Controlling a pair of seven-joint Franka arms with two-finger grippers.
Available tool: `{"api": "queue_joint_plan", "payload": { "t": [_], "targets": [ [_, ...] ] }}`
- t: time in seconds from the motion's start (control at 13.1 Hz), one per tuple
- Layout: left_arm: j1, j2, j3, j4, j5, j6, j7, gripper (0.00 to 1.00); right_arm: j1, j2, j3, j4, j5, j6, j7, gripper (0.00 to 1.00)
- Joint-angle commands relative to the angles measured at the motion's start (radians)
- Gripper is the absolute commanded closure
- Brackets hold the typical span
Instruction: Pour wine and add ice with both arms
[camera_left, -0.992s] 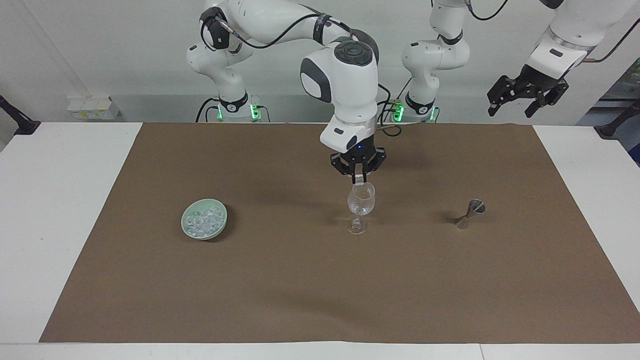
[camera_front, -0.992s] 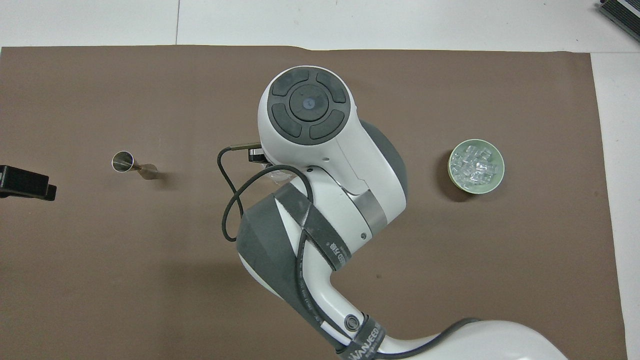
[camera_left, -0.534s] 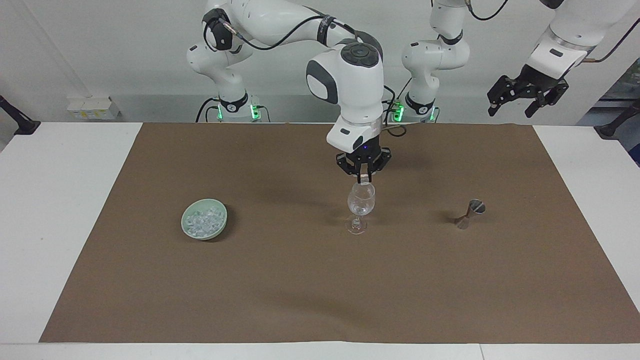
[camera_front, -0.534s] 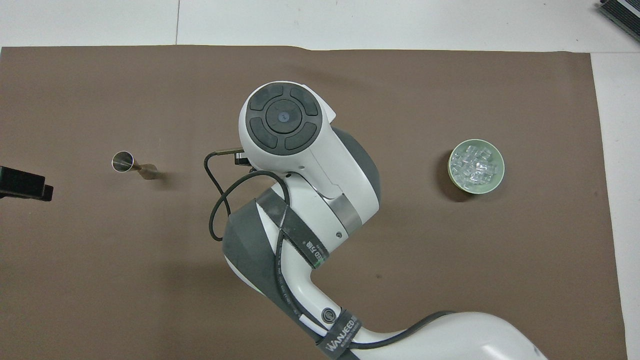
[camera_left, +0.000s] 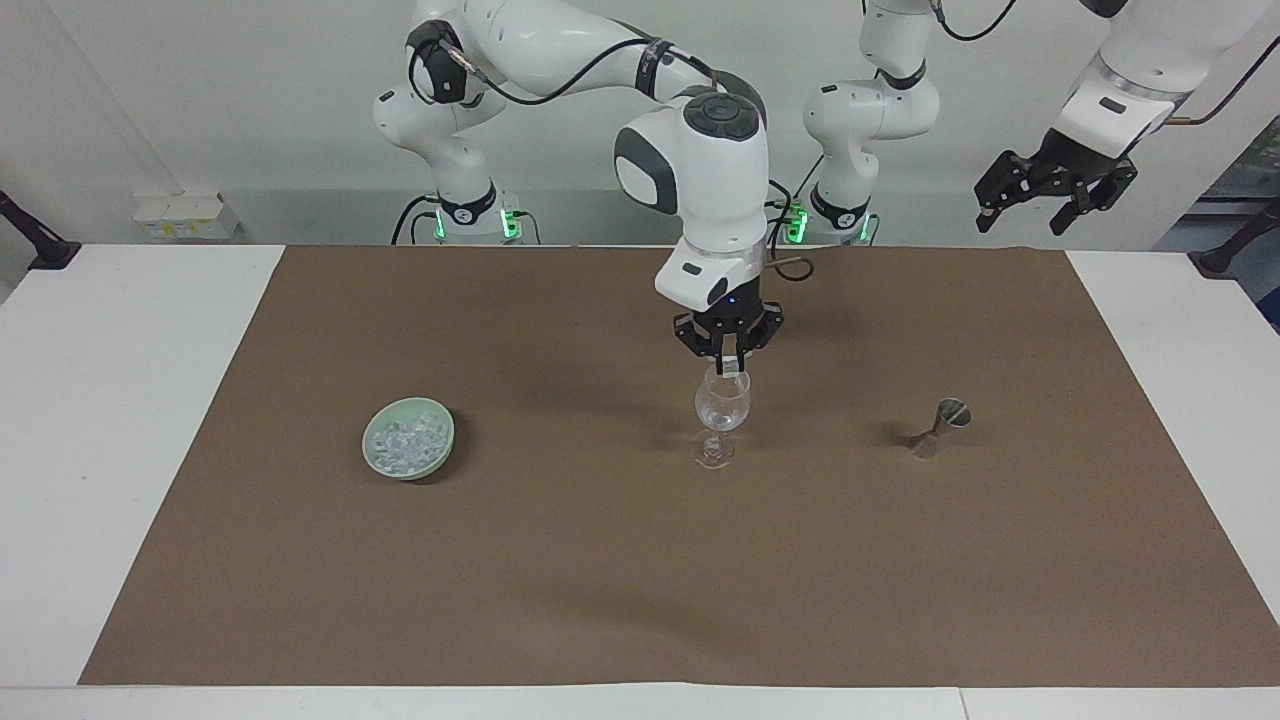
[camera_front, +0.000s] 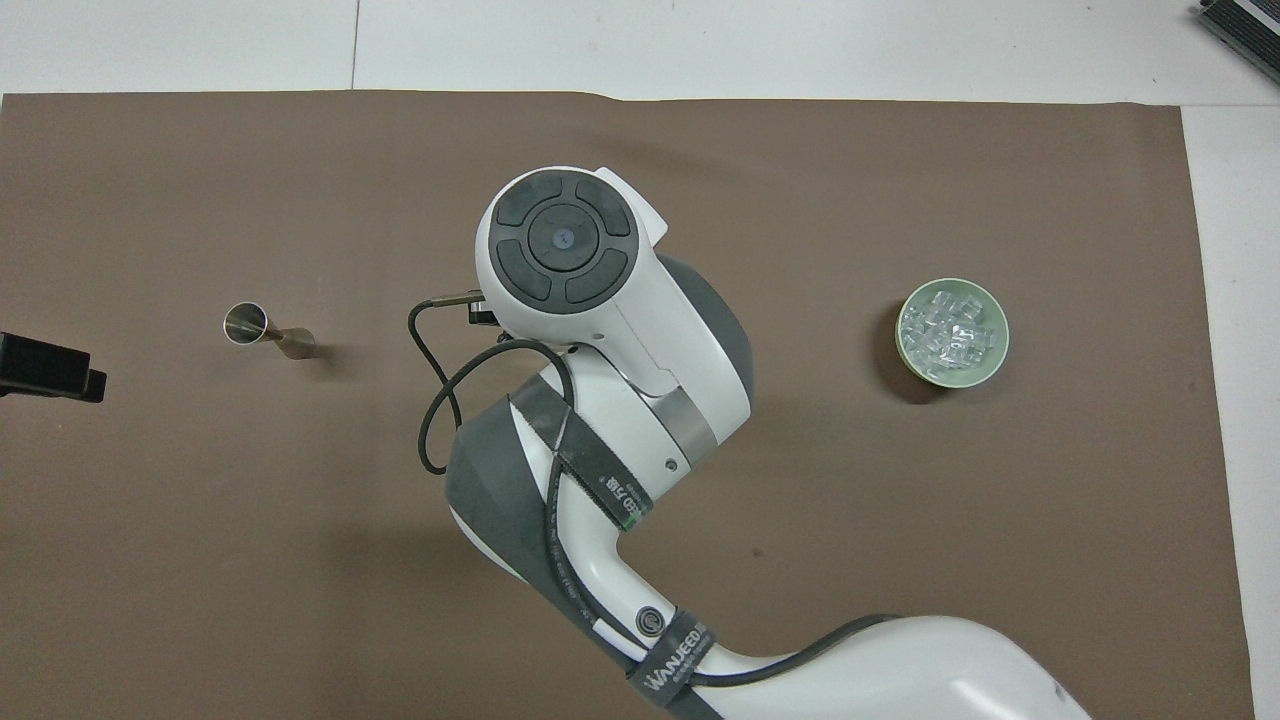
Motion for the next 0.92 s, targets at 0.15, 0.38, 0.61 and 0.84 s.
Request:
{"api": "queue_joint_plan", "payload": {
  "t": [0.15, 0.38, 0.61, 0.84],
  "targets": [
    [0.011, -0.012, -0.004, -0.003, 0.003, -0.006, 0.018, 0.0, 0.002, 0.009, 0.001, 0.007, -0.032, 0.008, 0.02, 0.97],
    [0.011, -0.012, -0.004, -0.003, 0.003, -0.006, 0.018, 0.0, 0.002, 0.006, 0.001, 0.007, -0.032, 0.001, 0.017, 0.9],
    [0.011, -0.012, -0.004, -0.003, 0.003, -0.006, 0.018, 0.0, 0.001, 0.006, 0.001, 0.006, -0.032, 0.001, 0.013, 0.8],
    [0.011, -0.012, -0.004, -0.004, 0.003, -0.006, 0.018, 0.0, 0.0, 0.006, 0.001, 0.006, -0.032, 0.001, 0.013, 0.79]
  ]
}}
